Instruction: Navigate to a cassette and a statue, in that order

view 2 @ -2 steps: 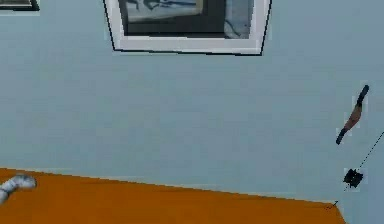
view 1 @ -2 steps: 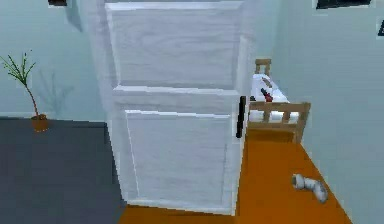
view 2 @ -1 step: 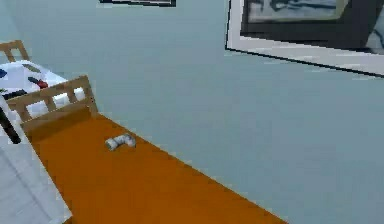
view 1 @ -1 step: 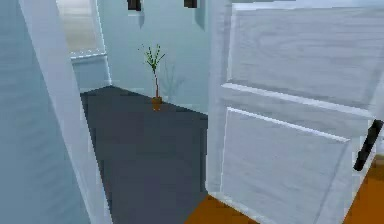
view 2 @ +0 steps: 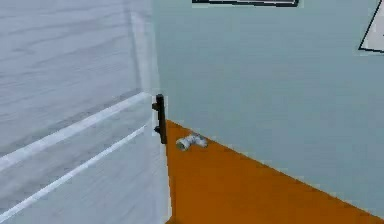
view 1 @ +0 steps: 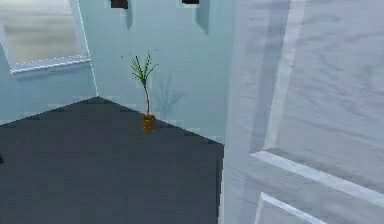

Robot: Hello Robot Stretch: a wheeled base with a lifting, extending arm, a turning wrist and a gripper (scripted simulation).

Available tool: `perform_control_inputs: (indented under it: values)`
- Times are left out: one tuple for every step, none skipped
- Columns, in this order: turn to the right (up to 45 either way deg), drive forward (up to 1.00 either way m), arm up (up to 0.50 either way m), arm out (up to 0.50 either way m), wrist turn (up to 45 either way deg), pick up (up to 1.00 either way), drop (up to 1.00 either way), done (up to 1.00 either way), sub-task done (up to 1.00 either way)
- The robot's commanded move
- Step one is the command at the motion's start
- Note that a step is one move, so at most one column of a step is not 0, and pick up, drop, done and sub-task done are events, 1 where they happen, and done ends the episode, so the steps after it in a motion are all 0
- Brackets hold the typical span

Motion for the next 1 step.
perform_control_inputs:
  values:
    - [-39.0,0.00,0.00,0.00,0.0,0.00,0.00,0.00,0.00]
